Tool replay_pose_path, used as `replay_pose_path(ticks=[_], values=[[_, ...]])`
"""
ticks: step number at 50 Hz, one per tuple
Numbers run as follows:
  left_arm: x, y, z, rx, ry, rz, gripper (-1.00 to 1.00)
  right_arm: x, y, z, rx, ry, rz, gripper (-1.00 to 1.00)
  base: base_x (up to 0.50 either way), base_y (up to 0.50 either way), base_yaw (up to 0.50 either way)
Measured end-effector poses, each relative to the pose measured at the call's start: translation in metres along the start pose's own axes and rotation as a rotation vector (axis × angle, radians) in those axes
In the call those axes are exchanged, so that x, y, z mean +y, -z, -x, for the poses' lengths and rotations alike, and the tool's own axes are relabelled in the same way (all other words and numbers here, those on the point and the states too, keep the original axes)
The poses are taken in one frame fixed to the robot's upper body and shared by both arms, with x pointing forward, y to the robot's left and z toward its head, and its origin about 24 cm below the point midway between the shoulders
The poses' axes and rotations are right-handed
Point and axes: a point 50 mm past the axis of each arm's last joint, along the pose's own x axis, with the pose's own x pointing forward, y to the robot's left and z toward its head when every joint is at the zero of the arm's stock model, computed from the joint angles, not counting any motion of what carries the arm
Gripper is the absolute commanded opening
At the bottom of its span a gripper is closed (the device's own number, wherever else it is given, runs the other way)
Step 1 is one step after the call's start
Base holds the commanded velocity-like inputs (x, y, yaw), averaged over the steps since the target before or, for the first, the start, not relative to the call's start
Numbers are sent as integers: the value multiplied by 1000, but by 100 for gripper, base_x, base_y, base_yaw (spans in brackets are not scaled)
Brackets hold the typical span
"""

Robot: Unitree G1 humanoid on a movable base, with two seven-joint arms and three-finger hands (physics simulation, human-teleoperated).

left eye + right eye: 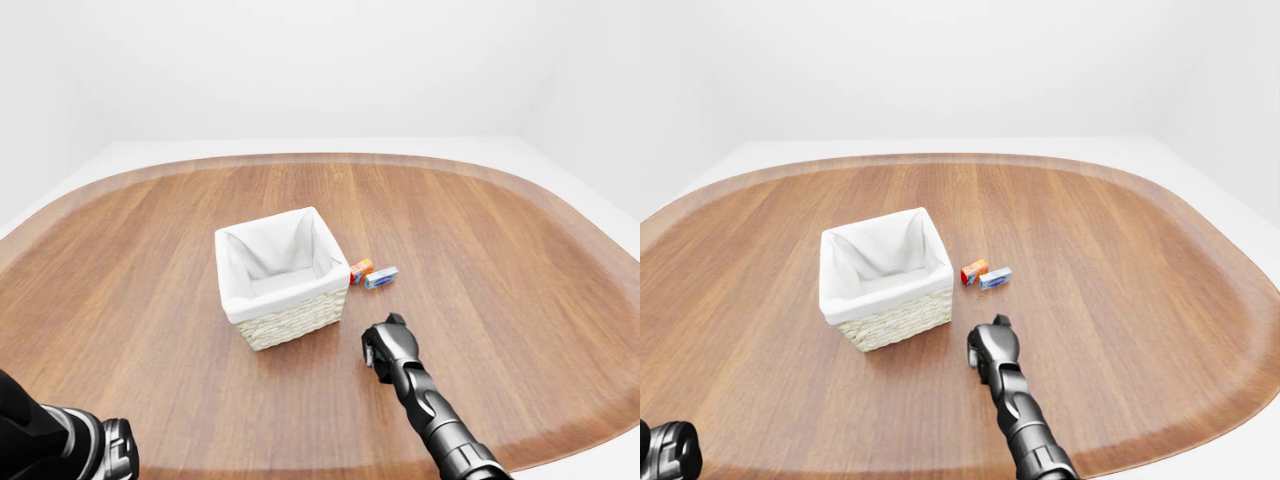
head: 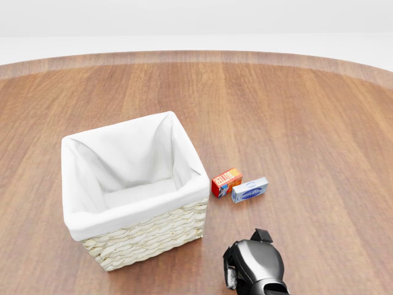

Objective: Pick up the alphabet soup and put it in the basket.

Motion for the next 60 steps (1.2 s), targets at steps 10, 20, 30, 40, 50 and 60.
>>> replay_pose_path(ticks=[10,20,30,40,50,60], values=[[0,1,0,1,2,-4,100,0,0,0,-11,-4,4,-99,0,0,0],[-1,1,0,4,4,-4,100,0,0,4,-13,-23,-17,-97,0,0,0],[-1,1,0,4,4,-6,100,-8,-4,8,-21,-28,-50,-96,0,0,0],[0,1,1,-1,-2,-15,100,-20,-9,12,-26,-20,-64,-96,0,0,0],[1,1,1,-6,-9,-20,100,-29,-13,17,-34,-21,-60,-97,0,0,0],[0,1,1,-3,-4,-11,100,-40,-17,20,-60,-15,-56,-97,0,0,0]])
